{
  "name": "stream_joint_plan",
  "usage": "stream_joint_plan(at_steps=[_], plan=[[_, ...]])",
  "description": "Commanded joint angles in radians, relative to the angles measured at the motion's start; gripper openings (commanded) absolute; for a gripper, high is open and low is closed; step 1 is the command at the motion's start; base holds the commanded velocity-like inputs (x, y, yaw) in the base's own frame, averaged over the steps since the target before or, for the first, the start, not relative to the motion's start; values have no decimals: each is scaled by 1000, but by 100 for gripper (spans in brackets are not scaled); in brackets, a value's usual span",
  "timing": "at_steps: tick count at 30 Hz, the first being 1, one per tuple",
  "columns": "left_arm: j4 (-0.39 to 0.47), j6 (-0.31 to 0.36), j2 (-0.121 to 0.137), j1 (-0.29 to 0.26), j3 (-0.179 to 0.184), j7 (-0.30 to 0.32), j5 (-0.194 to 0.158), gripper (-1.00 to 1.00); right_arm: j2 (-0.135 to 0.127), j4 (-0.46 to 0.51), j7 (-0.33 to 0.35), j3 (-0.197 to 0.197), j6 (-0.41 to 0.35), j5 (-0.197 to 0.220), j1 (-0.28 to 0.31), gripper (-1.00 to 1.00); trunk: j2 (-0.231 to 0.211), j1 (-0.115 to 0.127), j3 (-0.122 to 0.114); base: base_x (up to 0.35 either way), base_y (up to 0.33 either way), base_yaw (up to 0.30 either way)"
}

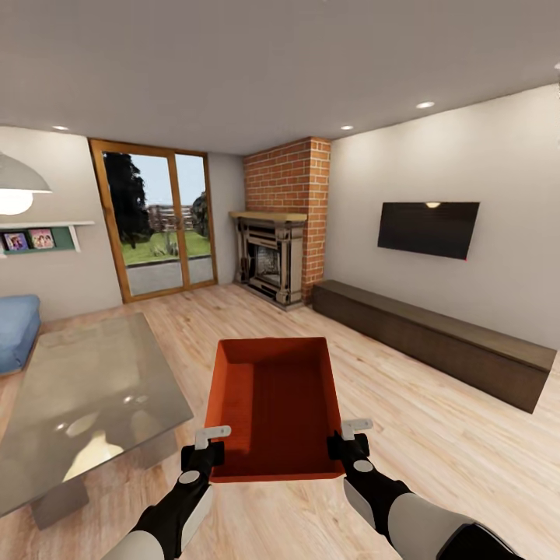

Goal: Move the two storage containers from the living room to the garage. In the garage, place one container on the floor and stack the other container on top of it (either order is fine).

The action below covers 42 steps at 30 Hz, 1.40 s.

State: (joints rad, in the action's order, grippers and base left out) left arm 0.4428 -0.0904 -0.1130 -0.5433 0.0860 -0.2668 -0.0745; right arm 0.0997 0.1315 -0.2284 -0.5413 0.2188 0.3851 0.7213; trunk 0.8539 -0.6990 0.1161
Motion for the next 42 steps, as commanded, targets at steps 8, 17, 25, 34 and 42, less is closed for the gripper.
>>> stream_joint_plan(at_steps=[8,17,25,34,42], plan=[[-3,-3,1,-1,-29,-26,-39,-100,0,2,-3,37,22,-3,1,-100,1,0,-9,0,0,0],[-3,-3,1,-1,-29,-26,-39,-100,-3,2,-2,37,22,-3,1,-100,1,0,-11,0,0,0],[-3,-3,1,-1,-29,-26,-39,-100,-2,2,-2,37,22,-3,1,-100,1,0,-11,0,0,0],[-3,-3,1,-1,-29,-26,-39,-100,-3,2,-2,37,22,-3,1,-100,1,0,-11,0,0,0],[-3,-3,1,-1,-29,-26,-39,-100,1,2,-3,40,22,-2,1,-100,1,0,-15,0,0,100]])
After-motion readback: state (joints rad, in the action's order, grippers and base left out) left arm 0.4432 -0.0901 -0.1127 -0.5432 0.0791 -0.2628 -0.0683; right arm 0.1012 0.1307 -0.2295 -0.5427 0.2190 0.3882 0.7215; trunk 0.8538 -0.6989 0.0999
